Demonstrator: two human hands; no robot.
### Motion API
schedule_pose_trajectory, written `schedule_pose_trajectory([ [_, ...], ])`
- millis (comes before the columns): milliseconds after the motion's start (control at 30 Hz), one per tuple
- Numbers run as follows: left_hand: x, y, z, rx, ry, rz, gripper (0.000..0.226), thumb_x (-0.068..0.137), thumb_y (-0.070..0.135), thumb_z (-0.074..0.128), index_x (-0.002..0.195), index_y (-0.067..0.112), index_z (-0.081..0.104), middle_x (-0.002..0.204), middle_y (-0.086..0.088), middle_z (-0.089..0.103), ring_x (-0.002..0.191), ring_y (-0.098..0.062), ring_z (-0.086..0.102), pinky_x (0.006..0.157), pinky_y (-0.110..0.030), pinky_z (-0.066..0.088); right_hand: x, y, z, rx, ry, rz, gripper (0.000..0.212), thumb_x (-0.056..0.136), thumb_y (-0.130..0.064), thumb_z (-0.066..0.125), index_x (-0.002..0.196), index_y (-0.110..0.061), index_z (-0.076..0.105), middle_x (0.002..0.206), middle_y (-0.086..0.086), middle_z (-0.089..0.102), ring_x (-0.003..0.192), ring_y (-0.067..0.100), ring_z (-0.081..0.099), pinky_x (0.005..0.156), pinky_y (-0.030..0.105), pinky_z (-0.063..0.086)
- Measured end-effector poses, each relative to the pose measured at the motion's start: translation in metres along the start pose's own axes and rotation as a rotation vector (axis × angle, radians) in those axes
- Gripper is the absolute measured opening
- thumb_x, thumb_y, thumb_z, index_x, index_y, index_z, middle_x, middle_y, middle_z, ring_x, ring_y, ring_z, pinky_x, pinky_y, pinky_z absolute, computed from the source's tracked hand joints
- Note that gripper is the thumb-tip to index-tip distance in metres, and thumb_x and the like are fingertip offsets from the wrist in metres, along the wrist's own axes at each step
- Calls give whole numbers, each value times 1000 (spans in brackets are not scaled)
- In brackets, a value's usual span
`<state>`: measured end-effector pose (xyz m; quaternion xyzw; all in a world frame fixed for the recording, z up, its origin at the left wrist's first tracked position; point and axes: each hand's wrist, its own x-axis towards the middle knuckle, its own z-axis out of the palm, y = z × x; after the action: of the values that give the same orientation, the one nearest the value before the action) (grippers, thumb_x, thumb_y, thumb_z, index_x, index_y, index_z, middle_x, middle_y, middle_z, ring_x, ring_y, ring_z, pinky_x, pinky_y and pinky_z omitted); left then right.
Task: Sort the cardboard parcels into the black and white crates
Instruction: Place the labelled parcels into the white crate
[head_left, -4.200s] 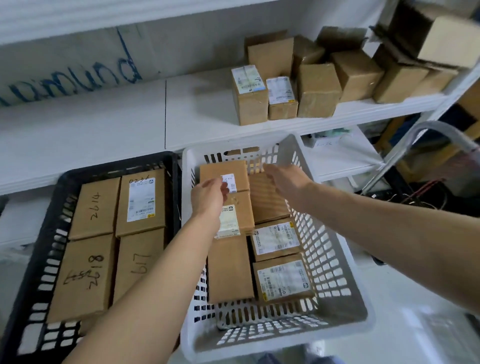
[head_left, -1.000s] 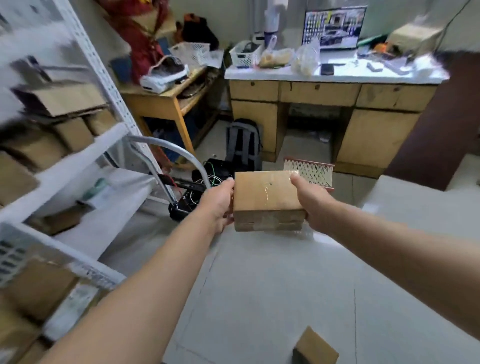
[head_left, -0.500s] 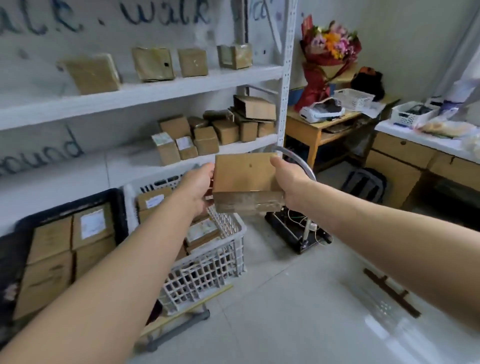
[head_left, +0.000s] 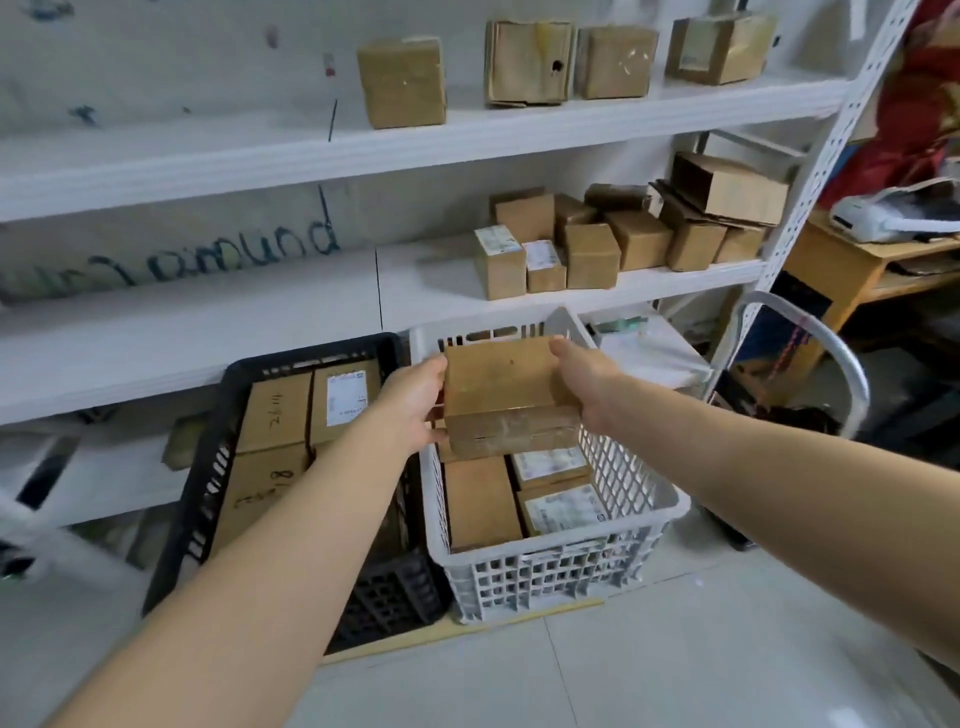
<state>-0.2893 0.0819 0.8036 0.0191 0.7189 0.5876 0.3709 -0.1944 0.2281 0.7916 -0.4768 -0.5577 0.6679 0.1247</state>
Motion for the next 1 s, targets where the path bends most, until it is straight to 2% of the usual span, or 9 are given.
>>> schedule_pose_trajectory([
  [133,49,-17,-2,-9,-7,-95,28,98,33,45,103,13,64,84,-4,65,73,-19,59,51,-26,44,35,16,14,-34,42,72,39,95,-46,44,117,-14,48,94,7,53,84,25,53,71,33,47],
  [167,59,-23,-1,-20,-5,-118,30,98,33,45,109,12,64,85,-4,65,72,-18,59,52,-27,45,42,21,16,-50,49,84,41,95,-46,44,121,-13,48,95,8,54,84,25,53,71,33,47],
  [233,77,-36,3,-35,16,-145,32,96,32,47,118,13,62,93,-4,67,77,-19,61,60,-29,47,60,33,19,-119,60,104,52,96,-46,41,130,-6,46,116,14,54,103,30,52,92,39,45],
  [300,93,-50,7,-31,57,-182,41,93,33,51,130,15,55,117,-5,65,103,-24,61,82,-37,51,76,45,21,-179,65,120,58,97,-47,39,135,-3,42,132,16,47,119,33,46,105,41,36],
  [333,101,-57,9,-25,84,-208,46,92,35,52,134,16,51,130,-6,59,116,-26,56,96,-43,46,87,52,23,-198,54,136,59,97,-47,38,136,-3,41,133,15,46,121,32,46,106,40,35],
  [400,114,-73,13,-25,128,-267,52,92,38,53,139,17,46,140,-7,51,126,-28,49,107,-48,38,105,68,26,-182,10,206,56,96,-49,40,130,-5,45,125,14,52,112,30,52,97,40,43],
  [500,128,-94,18,-52,150,-337,54,94,39,52,142,17,42,143,-8,47,128,-29,48,108,-48,37,124,86,31,-111,-31,299,39,95,-45,43,112,-11,48,94,8,55,83,23,56,68,31,48],
  [667,151,-116,28,-7,224,-386,52,96,42,47,142,20,38,144,-7,44,128,-29,45,108,-47,37,160,112,37,-121,-75,362,52,92,-49,45,123,-8,50,117,10,55,107,29,54,100,45,44],
  [1000,168,-139,34,-13,296,-377,51,98,45,39,142,20,39,141,-8,47,127,-31,47,106,-49,39,187,136,48,-77,-142,428,54,88,-52,49,123,-11,52,122,11,56,110,32,55,99,48,44],
])
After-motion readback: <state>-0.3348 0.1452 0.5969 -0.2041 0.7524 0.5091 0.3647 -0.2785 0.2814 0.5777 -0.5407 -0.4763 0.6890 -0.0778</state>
